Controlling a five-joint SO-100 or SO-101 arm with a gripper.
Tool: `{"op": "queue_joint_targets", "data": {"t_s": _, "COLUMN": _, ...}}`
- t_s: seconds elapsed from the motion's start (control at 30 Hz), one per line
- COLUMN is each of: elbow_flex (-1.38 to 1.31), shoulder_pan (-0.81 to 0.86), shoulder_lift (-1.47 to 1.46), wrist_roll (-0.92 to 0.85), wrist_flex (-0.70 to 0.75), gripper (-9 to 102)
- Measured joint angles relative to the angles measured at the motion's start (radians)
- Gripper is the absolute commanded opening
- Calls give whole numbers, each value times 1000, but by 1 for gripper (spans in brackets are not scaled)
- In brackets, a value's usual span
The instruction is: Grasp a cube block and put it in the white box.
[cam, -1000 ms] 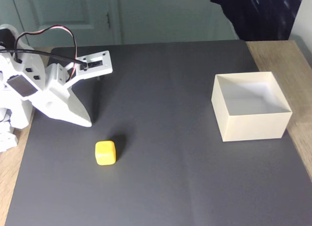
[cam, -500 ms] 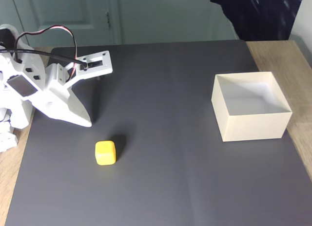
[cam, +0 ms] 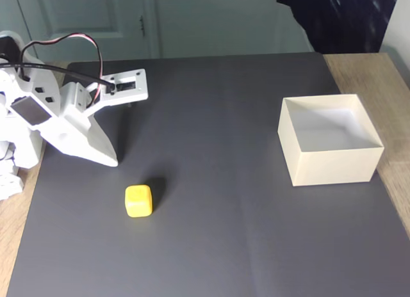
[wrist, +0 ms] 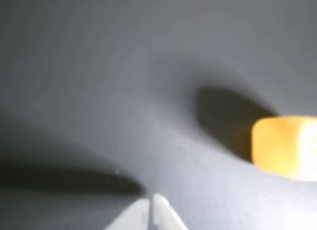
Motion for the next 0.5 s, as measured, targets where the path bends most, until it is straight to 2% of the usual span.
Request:
{"op": "queue_joint_targets", "data": {"t_s": 0.37, "elbow_flex": -29, "shoulder_pan": -48, "shoulder_lift": -6, "wrist_roll": 98, "wrist_flex": -63, "gripper": 0}}
{"op": "queue_joint_targets", "data": {"t_s": 0.5, "elbow_flex": -143, "shoulder_pan": -51, "shoulder_lift": -181, "wrist_roll": 150, "wrist_flex": -77, "gripper": 0}}
